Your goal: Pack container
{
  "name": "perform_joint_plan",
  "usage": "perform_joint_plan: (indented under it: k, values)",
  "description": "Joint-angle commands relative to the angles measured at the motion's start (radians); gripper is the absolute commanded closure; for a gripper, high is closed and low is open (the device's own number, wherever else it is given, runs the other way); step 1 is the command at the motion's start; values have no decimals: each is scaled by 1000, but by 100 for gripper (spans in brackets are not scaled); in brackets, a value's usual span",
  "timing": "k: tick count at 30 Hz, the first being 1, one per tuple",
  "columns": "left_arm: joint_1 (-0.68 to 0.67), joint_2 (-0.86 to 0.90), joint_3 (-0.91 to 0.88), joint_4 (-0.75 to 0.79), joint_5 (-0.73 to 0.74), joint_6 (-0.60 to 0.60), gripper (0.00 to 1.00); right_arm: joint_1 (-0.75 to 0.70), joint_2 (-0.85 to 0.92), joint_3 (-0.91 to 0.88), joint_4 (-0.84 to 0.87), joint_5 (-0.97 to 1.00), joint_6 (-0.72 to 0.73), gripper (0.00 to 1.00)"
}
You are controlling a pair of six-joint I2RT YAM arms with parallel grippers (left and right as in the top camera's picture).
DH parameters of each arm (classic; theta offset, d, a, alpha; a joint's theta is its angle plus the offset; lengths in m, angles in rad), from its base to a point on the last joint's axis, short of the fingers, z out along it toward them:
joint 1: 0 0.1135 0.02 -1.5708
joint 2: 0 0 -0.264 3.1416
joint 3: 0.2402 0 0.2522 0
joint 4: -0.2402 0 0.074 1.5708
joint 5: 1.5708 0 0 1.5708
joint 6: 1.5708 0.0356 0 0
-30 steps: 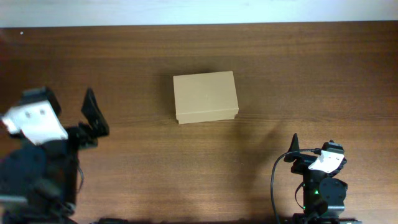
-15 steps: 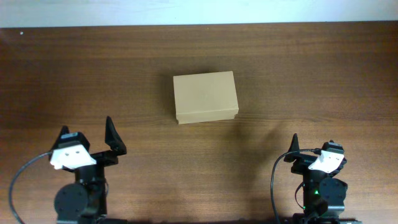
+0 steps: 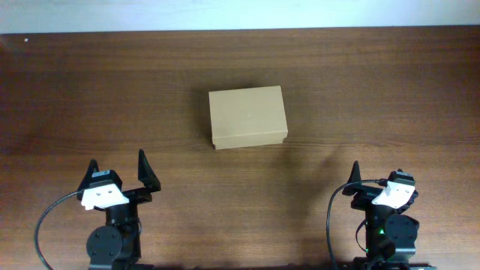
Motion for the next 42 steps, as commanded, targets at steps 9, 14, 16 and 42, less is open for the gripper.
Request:
perform_joint_plan:
  k: [9,14,16,42]
  values:
    - [6,-10,-84,3,-7,12,0,-8,-10,-7,-1,15,-7,1]
    - [6,-10,-111,3,-7,12,0,-8,-10,-7,-1,15,-7,1]
    - [6,-10,-118,3,-7,12,0,-8,-10,-7,-1,15,-7,1]
    - [6,-10,-193,-23,-7,12,0,-8,-10,-7,-1,15,-7,1]
